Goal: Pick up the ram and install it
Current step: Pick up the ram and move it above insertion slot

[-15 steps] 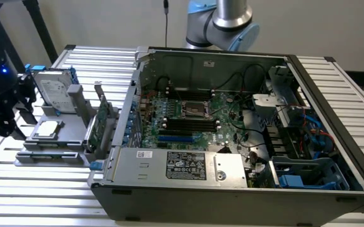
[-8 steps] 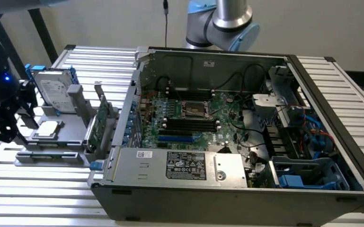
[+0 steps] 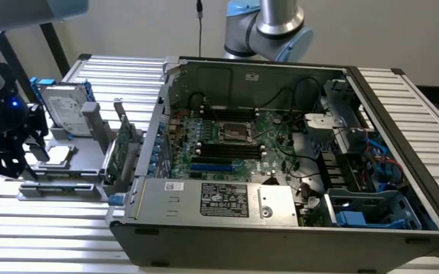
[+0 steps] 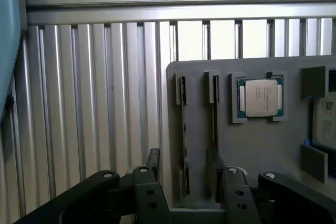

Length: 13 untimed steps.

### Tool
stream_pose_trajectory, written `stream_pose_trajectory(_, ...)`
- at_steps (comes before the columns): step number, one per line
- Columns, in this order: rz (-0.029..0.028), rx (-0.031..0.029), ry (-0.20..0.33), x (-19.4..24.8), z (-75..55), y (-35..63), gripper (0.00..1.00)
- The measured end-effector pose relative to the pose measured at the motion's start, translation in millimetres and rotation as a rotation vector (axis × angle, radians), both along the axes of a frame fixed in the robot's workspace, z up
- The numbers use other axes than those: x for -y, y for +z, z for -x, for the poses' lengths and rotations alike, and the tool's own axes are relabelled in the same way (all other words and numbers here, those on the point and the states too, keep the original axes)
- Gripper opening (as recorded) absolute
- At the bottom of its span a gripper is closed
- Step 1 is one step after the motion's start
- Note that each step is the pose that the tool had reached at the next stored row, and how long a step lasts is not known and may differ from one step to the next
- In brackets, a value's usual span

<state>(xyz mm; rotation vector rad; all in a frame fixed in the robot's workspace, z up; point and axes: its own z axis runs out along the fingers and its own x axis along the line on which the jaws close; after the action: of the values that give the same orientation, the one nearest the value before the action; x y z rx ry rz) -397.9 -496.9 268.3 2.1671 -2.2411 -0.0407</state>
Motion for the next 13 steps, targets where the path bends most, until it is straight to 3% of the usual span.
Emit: stream_pose_trajectory(13, -0.0048, 0.0117, 0.007, 0.0, -0.1, -19.6, 0.48)
